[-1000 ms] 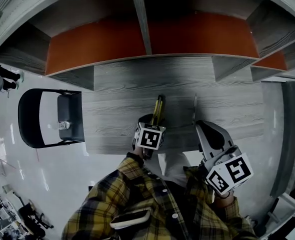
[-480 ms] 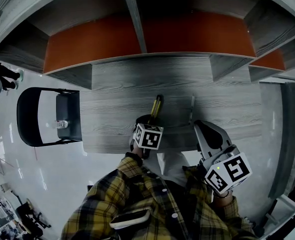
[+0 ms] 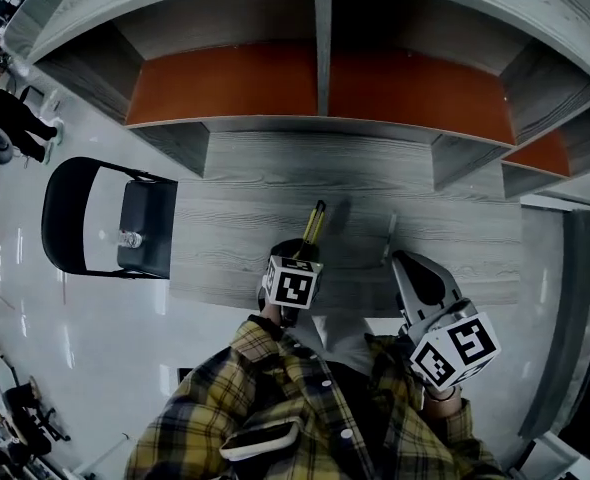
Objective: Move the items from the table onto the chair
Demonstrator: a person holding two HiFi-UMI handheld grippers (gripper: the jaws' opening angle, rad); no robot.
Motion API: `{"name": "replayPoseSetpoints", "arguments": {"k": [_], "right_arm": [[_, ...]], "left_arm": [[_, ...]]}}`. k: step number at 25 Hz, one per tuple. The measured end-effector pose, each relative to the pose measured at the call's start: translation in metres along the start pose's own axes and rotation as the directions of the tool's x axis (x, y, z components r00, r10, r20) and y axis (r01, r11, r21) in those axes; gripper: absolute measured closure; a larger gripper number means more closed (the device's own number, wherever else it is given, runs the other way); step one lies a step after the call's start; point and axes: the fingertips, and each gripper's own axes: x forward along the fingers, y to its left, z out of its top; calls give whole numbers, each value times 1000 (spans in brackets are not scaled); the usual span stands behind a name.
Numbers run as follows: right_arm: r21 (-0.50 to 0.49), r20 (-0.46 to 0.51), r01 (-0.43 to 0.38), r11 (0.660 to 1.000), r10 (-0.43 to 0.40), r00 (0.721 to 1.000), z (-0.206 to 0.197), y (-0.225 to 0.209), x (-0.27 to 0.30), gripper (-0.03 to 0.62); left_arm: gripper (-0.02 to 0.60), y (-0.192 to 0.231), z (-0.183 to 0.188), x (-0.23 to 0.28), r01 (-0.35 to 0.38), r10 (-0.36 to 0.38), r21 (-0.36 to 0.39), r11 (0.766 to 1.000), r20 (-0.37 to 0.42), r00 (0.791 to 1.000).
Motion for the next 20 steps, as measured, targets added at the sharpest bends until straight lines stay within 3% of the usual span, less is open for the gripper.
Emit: {"name": "replayPoseSetpoints", "arguments": {"k": [6,10,15,20], "right_arm": [[-49,-17,-133,990,133,991,7,30,21,577],[-65,-69,-238,969,234,970,3,62,48,577],[-112,-146,-363,925,346,927,-2,115,86,577],[-137,-198,-415,900,385,901,-9,183,120,577]], "left_arm": [[463,29,18,-43,-65,79,-106,992,129,988],[463,59,18,-81,-117,149,-172,978,192,970],[463,108,-5,-121,-172,242,-288,942,229,943],[463,167,-44,-160,-173,269,-370,913,224,937]]}}
